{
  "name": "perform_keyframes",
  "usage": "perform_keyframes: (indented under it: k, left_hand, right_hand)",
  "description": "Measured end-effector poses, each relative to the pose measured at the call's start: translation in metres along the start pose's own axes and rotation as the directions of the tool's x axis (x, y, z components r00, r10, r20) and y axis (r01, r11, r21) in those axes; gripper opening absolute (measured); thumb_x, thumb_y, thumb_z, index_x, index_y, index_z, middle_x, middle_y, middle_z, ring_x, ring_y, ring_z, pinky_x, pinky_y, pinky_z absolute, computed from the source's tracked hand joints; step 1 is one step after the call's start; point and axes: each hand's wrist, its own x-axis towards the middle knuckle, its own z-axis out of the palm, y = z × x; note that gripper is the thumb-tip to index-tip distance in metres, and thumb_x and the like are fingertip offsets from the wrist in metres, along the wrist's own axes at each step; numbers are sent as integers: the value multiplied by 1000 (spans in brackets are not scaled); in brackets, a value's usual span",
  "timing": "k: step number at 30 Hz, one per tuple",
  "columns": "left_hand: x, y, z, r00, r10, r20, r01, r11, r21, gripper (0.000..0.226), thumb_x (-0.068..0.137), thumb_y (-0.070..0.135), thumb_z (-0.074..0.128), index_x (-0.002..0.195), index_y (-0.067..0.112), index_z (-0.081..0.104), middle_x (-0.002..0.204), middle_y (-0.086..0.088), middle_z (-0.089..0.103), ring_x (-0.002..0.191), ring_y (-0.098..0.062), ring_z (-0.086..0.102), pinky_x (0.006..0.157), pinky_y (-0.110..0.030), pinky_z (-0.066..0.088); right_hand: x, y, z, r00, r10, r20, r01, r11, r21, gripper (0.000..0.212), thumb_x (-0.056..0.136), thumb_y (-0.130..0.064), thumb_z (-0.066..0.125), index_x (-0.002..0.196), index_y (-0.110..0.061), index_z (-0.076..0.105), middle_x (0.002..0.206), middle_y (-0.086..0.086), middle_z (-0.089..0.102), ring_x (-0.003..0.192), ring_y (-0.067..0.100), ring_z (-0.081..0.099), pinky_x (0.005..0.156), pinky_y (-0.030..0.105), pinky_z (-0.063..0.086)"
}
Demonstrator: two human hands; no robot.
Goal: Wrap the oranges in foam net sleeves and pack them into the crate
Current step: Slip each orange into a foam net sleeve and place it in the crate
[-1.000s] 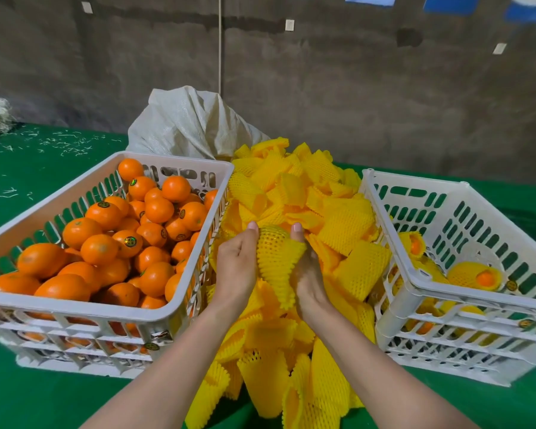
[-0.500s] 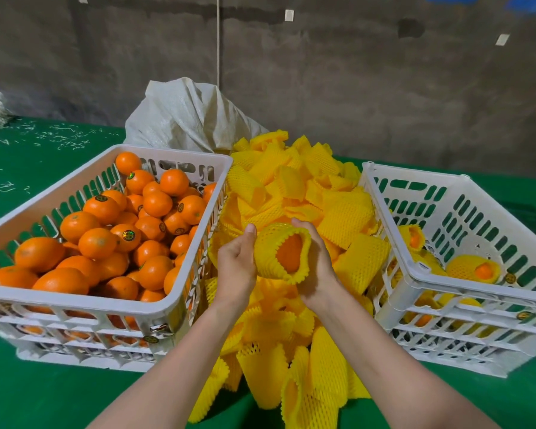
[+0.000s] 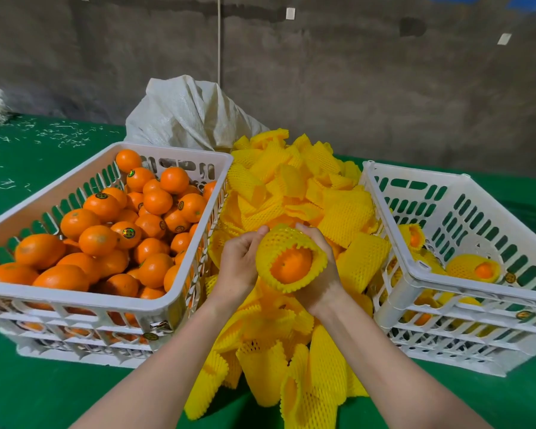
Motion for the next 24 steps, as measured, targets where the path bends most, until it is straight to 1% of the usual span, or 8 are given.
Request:
perform_keyframes:
  k: [3,5,7,10,15,19,22,24]
  left_hand:
    - [2,6,-2,952,-307,-13,306,950,-61,55,73,58,50,94,9,62,91,-9,65,90,-22,60,82,-42,49]
    - [1,12,-4,798,-570,197,602,770,-209,69,66,68,51,112,18,62,111,-7,68,106,-28,62,93,-46,50]
    - [0,15,-5,687,-629,363,723,642,-255,64,66,70,53,101,21,73,102,-13,72,93,-34,69,80,-52,56]
    - [-1,14,-2,660,-597,455,743,607,-281,52,66,61,60,82,15,78,88,-16,73,77,-34,71,64,-47,59]
    - [-3,8,-2,685,-557,470,657,751,-66,56,59,50,69,105,18,68,100,-8,73,96,-28,68,91,-47,51]
    - [-6,14,1,677,-554,485,617,786,35,56,62,46,68,109,16,64,103,-7,73,97,-24,68,83,-40,55]
    - [-5,17,10,735,-545,404,600,800,-12,48,71,42,66,111,16,64,101,-9,72,90,-23,69,75,-36,56]
    - [-4,18,16,769,-552,322,617,773,-150,36,83,40,61,111,18,63,96,-5,73,82,-19,71,64,-30,57]
  right_hand:
    - [-4,-3,2,989,-145,-8,142,976,-162,21,81,-32,56,69,-17,64,73,8,65,70,18,62,70,31,49]
    - [-5,-6,0,953,-301,-44,267,897,-353,37,75,-33,56,90,0,60,95,25,63,95,30,62,78,44,46]
    - [-7,-7,-4,905,-423,48,386,767,-512,48,77,-37,53,96,8,54,97,24,58,105,26,56,79,46,42]
    - [-10,-8,-9,879,-453,150,443,660,-606,32,81,-31,49,95,-3,52,93,21,58,88,26,54,79,46,43]
    - [-7,-6,-16,847,-527,72,442,621,-647,25,97,-17,48,73,-11,43,68,-2,41,67,5,40,64,27,34]
    - [-7,-8,-18,797,-602,43,454,551,-700,31,96,-13,47,67,-17,39,61,-8,34,55,-1,34,57,20,30]
    - [-10,-6,-21,772,-635,26,454,522,-722,14,94,-18,53,82,-12,48,74,-6,47,70,0,47,68,25,40]
    - [-16,-4,-23,783,-621,3,435,544,-717,20,92,-28,54,108,-17,49,108,-4,53,102,7,52,86,29,45]
